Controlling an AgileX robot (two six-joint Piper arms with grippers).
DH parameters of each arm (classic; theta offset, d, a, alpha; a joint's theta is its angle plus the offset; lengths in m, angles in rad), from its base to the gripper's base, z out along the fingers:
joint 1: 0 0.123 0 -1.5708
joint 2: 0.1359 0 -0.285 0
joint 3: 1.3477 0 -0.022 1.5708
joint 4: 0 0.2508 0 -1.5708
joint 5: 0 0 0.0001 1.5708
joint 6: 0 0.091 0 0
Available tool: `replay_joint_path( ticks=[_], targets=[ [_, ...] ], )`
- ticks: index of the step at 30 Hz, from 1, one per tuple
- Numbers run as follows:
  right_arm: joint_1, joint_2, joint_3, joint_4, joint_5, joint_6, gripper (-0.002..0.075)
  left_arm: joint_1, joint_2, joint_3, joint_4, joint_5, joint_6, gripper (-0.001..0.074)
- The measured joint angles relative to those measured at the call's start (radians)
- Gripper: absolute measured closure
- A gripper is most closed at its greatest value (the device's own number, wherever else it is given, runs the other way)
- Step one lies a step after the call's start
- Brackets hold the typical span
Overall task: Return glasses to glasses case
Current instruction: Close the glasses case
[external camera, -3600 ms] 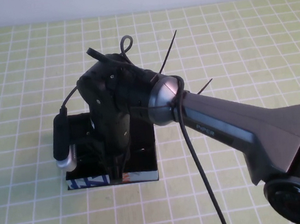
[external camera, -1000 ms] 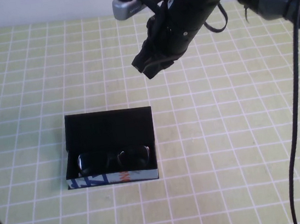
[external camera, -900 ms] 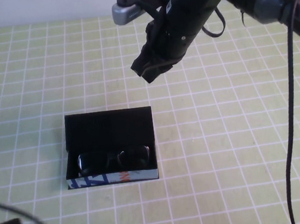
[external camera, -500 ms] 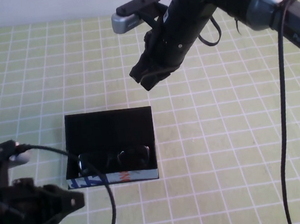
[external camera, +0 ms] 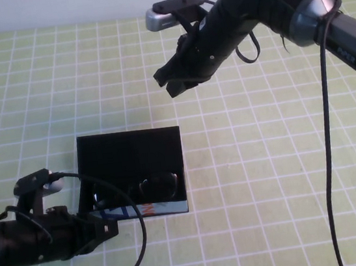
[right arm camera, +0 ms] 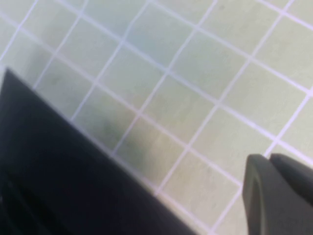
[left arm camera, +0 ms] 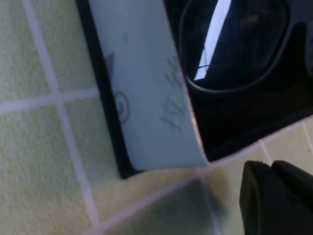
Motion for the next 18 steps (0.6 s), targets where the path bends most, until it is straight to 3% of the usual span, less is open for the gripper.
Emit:
replay_joint_path(
  ticks=[18],
  targets=[
    [-0.056, 0.150, 0.000, 0.126, 0.040, 0.023, 0.0737, 0.000, 0.034, -0.030, -0.011, -0.011, 0.049, 0.0737]
  ],
)
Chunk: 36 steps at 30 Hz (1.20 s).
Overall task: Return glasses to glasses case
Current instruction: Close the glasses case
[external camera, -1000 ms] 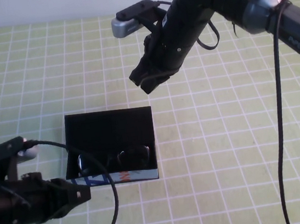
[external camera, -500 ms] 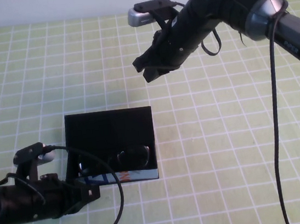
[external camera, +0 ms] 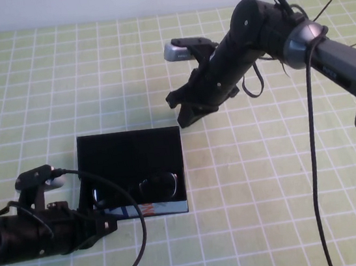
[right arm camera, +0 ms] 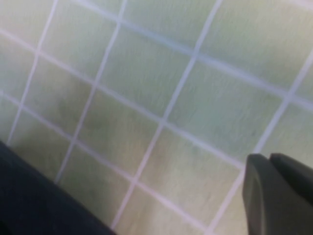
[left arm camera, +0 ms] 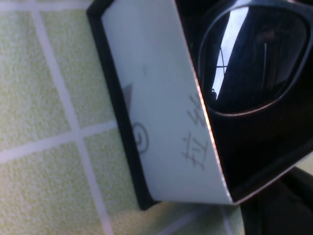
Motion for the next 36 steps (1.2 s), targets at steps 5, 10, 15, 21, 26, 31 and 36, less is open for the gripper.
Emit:
replay_joint_path(
  ticks=[5, 10, 15, 21, 26, 31, 36],
  targets=[
    [0.000, 0.016, 0.000, 0.048, 0.072, -0.020, 0.0737, 0.000, 0.000, 0.000, 0.000, -0.001, 0.002, 0.0737],
    [0.000, 0.016, 0.000, 0.126, 0.114, -0.059, 0.0737, 0.000, 0.000, 0.000, 0.000, -0.001, 0.002, 0.0737],
    [0.000, 0.016, 0.000, 0.133, 0.116, -0.067, 0.0737, 0.000, 0.000, 0.000, 0.000, -0.006, 0.002, 0.0737],
    [0.000, 0.001, 0.000, 0.133, 0.118, -0.072, 0.0737, 0.000, 0.000, 0.000, 0.000, -0.009, 0.002, 0.0737],
    [0.008, -0.050, 0.008, 0.131, 0.118, -0.084, 0.0737, 0.000, 0.000, 0.000, 0.000, -0.009, 0.004, 0.0737],
    [0.038, -0.084, 0.060, 0.133, 0.120, -0.093, 0.0737, 0.000, 0.000, 0.000, 0.000, -0.009, 0.004, 0.0737],
    [0.055, -0.117, 0.112, 0.130, 0.120, -0.099, 0.0737, 0.000, 0.000, 0.000, 0.000, -0.010, 0.004, 0.0737]
  ],
)
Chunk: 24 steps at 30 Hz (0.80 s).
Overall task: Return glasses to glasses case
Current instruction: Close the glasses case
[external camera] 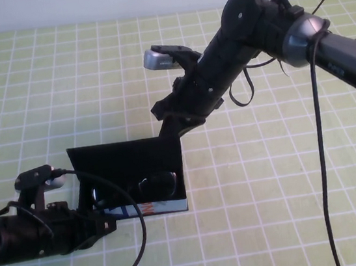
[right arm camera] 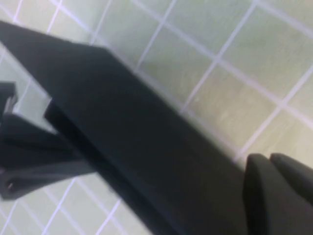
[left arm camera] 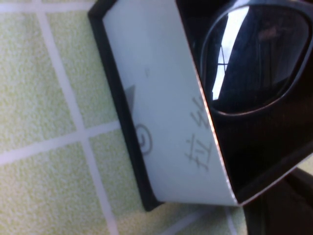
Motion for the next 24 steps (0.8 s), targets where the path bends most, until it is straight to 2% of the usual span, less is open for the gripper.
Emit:
replay_joint_path(
  ticks=[7, 12, 16, 24],
  targets=[
    [0.037, -0.111, 0.152, -0.004, 0.000, -0.019, 0.0737, 0.000, 0.000, 0.000, 0.002, -0.004, -0.017, 0.0737],
    [0.077, -0.130, 0.234, -0.008, 0.000, -0.036, 0.0737, 0.000, -0.045, -0.002, 0.112, -0.024, -0.119, 0.0737],
    [0.093, -0.130, 0.266, -0.022, 0.000, -0.040, 0.0737, 0.000, -0.146, 0.023, 0.199, -0.026, -0.212, 0.0737],
    [0.094, -0.117, 0.285, -0.048, -0.002, -0.032, 0.0737, 0.000, -0.454, 0.122, 0.231, -0.024, -0.279, 0.0737]
  ],
)
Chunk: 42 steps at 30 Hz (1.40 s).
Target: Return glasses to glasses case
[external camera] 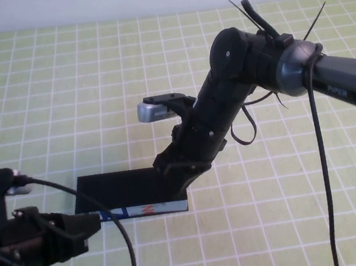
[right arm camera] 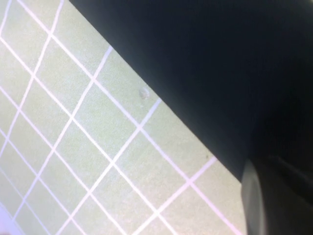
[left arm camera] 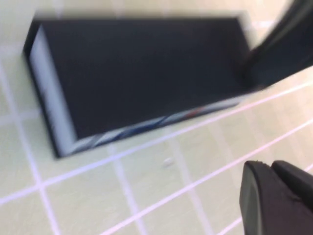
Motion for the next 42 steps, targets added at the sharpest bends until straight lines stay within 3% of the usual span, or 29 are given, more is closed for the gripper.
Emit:
replay_joint_path(
  ticks=[9, 18, 23, 29, 42],
  targets=[
    [0.000, -0.026, 0.005, -0.013, -0.002, 0.002, 0.0737, 0.000, -0.431, 0.026, 0.010, -0.036, 0.013, 0.0737],
    [0.000, -0.278, 0.033, -0.070, -0.002, 0.007, 0.0737, 0.000, -0.970, 0.168, 0.006, -0.396, 0.042, 0.0737],
    [0.000, -0.482, 0.148, -0.090, 0.004, 0.030, 0.0737, 0.000, -1.229, 0.304, -0.008, -0.524, 0.084, 0.0737],
    [0.000, -0.742, 0.359, -0.137, -0.073, 0.079, 0.0737, 0.000, -1.262, 0.427, -0.010, -0.543, 0.090, 0.0737],
    [0.000, -1.226, 0.853, -0.175, -0.342, 0.134, 0.0737, 0.000, -1.260, 0.434, -0.020, -0.552, 0.090, 0.0737]
  ],
)
